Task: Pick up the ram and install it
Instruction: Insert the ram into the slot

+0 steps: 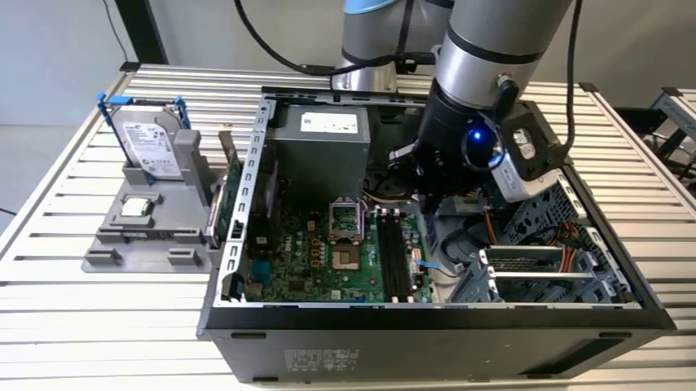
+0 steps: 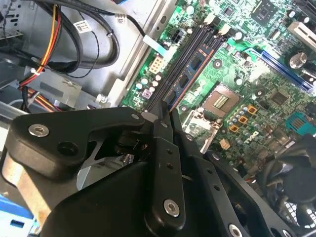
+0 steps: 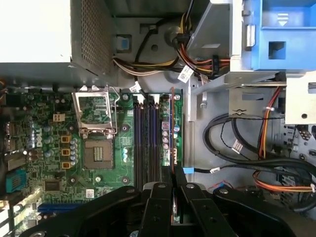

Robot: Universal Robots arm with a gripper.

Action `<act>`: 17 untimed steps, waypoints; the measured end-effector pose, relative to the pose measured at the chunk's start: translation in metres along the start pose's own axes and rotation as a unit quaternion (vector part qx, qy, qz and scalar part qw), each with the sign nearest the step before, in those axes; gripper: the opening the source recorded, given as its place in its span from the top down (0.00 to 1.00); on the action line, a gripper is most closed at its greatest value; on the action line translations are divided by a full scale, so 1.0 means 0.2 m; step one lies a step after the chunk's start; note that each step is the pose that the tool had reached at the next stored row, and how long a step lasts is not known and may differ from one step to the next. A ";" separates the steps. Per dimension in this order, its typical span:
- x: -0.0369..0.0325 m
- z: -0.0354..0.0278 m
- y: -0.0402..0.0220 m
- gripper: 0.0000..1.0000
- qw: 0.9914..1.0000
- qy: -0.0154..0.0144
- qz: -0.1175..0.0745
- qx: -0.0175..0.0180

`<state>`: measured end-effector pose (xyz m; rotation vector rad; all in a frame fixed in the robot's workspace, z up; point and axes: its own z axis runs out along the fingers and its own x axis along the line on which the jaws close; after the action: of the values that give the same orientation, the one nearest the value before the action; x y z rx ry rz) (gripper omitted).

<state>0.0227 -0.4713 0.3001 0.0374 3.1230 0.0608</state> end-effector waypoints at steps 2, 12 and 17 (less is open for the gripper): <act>0.000 0.018 -0.002 1.00 1.000 0.000 -0.004 0.000; 0.002 0.108 -0.026 1.00 1.000 0.000 -0.013 0.000; 0.002 0.154 -0.034 1.00 1.000 0.001 -0.013 0.000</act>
<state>0.0227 -0.4770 0.2690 -0.0042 3.1237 0.0613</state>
